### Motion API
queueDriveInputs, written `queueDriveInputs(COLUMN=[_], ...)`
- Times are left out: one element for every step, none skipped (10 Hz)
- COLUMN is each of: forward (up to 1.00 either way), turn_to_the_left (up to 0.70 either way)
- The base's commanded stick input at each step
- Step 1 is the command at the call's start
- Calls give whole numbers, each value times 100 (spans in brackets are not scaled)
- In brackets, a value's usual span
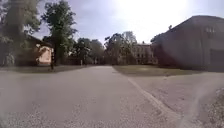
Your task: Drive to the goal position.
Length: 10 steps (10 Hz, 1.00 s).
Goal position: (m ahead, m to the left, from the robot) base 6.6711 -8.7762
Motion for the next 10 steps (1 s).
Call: queueDriveInputs(forward=[70, 70, 70, 70, 70, 70, 70, 70, 70, 70], turn_to_the_left=[-35, -35, -35, -35, -35, -35, -35, -35, -35, -35])
